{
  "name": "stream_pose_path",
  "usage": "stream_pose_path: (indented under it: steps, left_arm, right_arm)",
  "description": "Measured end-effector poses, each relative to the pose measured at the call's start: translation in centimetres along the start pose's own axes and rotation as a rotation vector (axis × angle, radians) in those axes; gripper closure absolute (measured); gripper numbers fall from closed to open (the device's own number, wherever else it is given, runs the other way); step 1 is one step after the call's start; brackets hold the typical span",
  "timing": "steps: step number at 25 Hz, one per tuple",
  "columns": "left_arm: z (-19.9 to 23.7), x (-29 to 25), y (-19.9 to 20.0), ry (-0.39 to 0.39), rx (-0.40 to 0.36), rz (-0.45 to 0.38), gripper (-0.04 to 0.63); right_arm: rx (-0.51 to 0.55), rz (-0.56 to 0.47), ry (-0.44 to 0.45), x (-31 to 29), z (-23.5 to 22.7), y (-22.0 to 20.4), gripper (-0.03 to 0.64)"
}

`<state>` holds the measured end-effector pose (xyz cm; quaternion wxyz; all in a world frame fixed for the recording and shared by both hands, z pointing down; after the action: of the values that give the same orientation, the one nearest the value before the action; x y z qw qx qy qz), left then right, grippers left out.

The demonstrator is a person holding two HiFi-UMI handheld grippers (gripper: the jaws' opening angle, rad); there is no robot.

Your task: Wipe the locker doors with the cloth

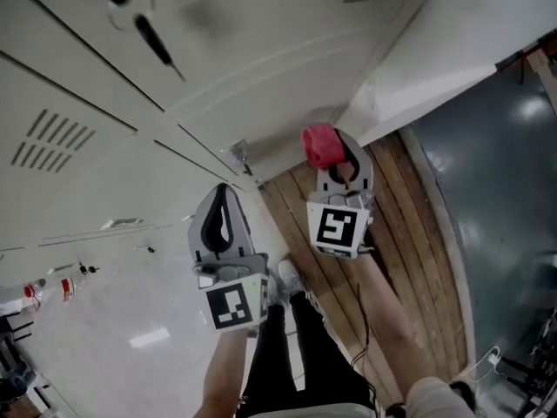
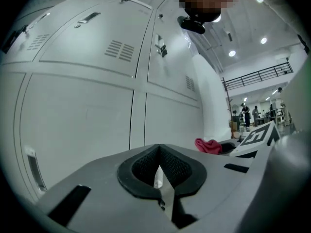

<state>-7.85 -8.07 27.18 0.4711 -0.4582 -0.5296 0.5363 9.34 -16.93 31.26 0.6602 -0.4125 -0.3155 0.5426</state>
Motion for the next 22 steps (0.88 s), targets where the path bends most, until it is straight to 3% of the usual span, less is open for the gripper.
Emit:
stream_pose_path:
  steps: [5,10,15,22]
  left_arm:
    - [0.0,3.5,9.8,-0.02,-0.034,-0.01,0.578]
    - [-0.1,6.8,17.8,-0.03,-0.049,-0.079,0.578]
    - [-0.7,10.6,21.4,-0.049,-0.078,-0.089,0.578]
    - [-0.4,13.8,22.1,0.02,-0.105,-0.102,0.578]
  right_arm:
    - [-0.051,0.015,0.062,6.3,-1.5,10.7,0.577]
    - [-0.067,-0.016,0.091,11.8,-2.7,19.1,0.577]
    - [-0.129,-0.051,0.05,16.4,-3.7,22.9,0.577]
    - [-0.088,-0.112,0.149,19.8,-1.9,25.1,0.577]
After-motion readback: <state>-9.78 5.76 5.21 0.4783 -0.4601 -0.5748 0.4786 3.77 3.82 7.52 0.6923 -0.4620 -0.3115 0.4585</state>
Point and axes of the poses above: the fingertips, and each gripper's own axes: x backward along the fingers, z to its left, y out of its top, the point moved 2 cm from there along x, backward along the fingers, and after that the axes turned 1 degree about -z, right-handed, at the moved point
